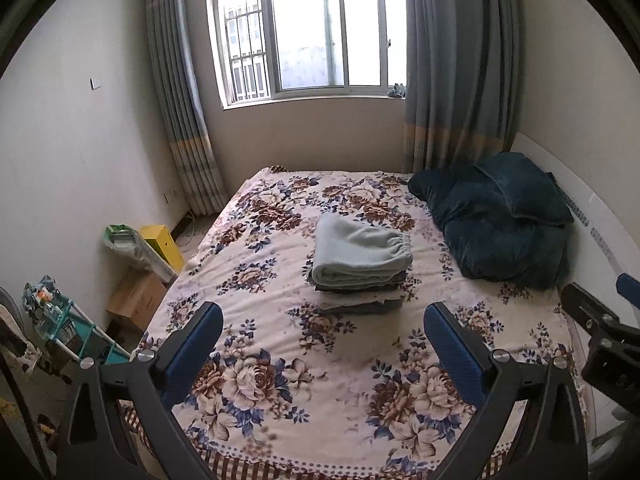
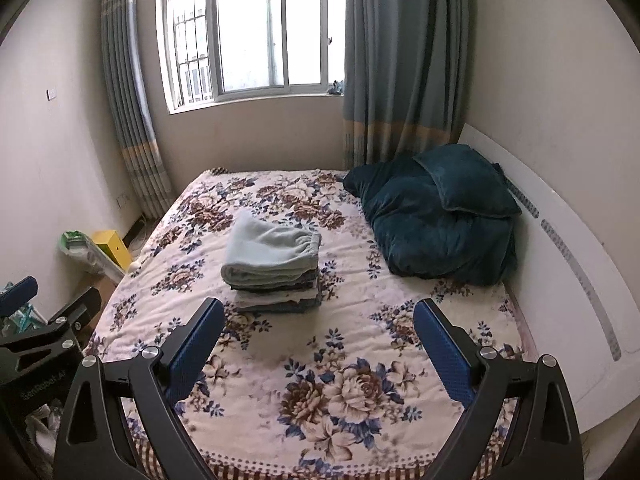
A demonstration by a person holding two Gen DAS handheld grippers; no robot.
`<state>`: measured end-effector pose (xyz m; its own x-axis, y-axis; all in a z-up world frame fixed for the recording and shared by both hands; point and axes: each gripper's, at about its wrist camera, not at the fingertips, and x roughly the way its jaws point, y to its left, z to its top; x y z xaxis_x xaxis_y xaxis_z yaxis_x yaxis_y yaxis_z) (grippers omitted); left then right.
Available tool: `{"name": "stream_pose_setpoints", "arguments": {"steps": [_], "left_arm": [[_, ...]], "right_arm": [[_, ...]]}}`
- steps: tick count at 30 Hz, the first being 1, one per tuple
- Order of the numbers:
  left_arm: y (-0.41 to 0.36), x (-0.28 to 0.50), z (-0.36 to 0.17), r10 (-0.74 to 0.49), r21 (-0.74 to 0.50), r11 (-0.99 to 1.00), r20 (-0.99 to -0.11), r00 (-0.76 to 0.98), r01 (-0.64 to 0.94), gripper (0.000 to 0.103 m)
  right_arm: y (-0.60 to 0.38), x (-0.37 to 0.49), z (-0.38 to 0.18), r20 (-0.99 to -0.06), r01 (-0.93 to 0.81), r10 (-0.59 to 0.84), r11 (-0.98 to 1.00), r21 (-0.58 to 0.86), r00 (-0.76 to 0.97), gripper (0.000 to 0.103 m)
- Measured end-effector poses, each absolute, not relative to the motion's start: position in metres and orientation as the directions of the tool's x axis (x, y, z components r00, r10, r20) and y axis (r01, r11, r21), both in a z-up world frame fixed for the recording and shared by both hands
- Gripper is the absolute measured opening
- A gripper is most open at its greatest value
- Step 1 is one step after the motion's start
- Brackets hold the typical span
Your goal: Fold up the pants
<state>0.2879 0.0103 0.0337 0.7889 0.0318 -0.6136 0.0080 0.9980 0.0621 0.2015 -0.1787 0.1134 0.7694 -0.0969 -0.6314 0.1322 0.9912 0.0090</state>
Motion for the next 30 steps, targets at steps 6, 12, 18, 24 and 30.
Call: {"name": "stream_pose_setpoints", "arguments": {"steps": [6, 12, 18, 24, 30], "left_arm": [[0.014, 0.292, 0.038, 0.036, 0.059, 0.998, -0.605, 0.795, 0.000, 0.103], [0.017, 0.296, 0.039, 0.037, 0.060, 0.998, -0.603, 0.797, -0.001, 0.103], [0.019, 0.298, 0.039, 0.034, 0.061, 0.998, -0.597, 0.801, 0.003, 0.103], [0.021, 0.304, 0.038, 0.033, 0.056, 0.998, -0.602, 0.798, 0.001, 0.103], [0.024, 0.303, 0.040, 0.039, 0.060, 0.998, -0.596, 0.802, -0.004, 0.103]], "right_arm": [[-0.175, 0.205, 0.106, -0.642, 0.126, -0.085, 0.992, 0.019, 0.762, 0.097], [-0.173, 0.206, 0.106, -0.637, 0.129, -0.085, 0.991, 0.022, 0.766, 0.097], [-0.172, 0.206, 0.105, -0.630, 0.135, -0.093, 0.991, 0.019, 0.771, 0.098], [-0.172, 0.205, 0.104, -0.631, 0.135, -0.093, 0.991, 0.018, 0.770, 0.100], [-0.168, 0.208, 0.102, -0.634, 0.114, -0.076, 0.993, 0.019, 0.770, 0.100]]}}
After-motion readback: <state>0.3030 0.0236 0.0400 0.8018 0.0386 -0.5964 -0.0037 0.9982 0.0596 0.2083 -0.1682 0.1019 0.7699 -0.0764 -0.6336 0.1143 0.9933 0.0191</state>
